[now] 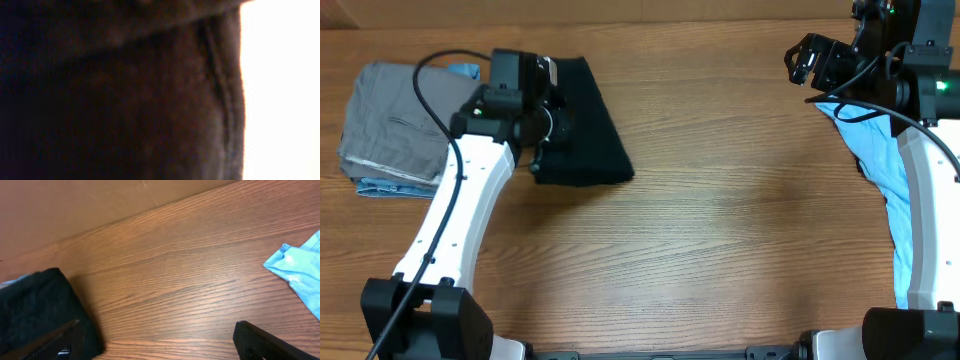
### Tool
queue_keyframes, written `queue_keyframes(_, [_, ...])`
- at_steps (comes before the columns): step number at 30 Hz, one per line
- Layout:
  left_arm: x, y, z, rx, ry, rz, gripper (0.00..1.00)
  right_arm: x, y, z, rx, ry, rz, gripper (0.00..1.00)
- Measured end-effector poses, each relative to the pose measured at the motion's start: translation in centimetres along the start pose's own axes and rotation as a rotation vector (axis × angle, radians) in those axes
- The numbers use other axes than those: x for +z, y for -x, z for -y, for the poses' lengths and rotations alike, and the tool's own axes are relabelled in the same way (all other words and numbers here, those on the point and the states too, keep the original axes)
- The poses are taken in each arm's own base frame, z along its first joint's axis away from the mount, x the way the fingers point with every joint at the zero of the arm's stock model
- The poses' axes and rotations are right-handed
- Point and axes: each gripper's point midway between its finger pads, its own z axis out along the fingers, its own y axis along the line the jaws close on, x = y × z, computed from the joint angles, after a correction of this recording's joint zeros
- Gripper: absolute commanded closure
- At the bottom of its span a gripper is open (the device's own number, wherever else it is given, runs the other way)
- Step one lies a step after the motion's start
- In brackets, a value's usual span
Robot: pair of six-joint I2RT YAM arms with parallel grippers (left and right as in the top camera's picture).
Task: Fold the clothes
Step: 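Carry the folded black pants with the left gripper onto the grey stack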
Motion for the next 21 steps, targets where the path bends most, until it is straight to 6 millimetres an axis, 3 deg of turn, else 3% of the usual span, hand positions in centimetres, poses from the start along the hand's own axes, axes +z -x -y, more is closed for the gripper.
queue_keyframes(5, [-3.4,4.5,-3.4,0.063,0.089,0.112,0.96,0.0,0.0,0.0,0.0,0.0,0.001,0.0])
queue_keyframes(11, [-7.9,9.8,-12.0,-0.066,0.196,0.3,0.96,0.0,0.0,0.0,0.0,0.0,0.0,0.0])
queue_keyframes(15, [-10.3,11.8,-16.5,-0.173,0.196,0.415,0.96,0.0,0.0,0.0,0.0,0.0,0.001,0.0])
queue_keyframes(18, [-10.5,13.1,-18.3,-0.245,0.172,0.471,0.96,0.0,0.0,0.0,0.0,0.0,0.0,0.0])
queue_keyframes(21, [-7.6,14.0,-20.8,-0.354,0.145,0.481,0.96,0.0,0.0,0.0,0.001,0.0,0.001,0.0])
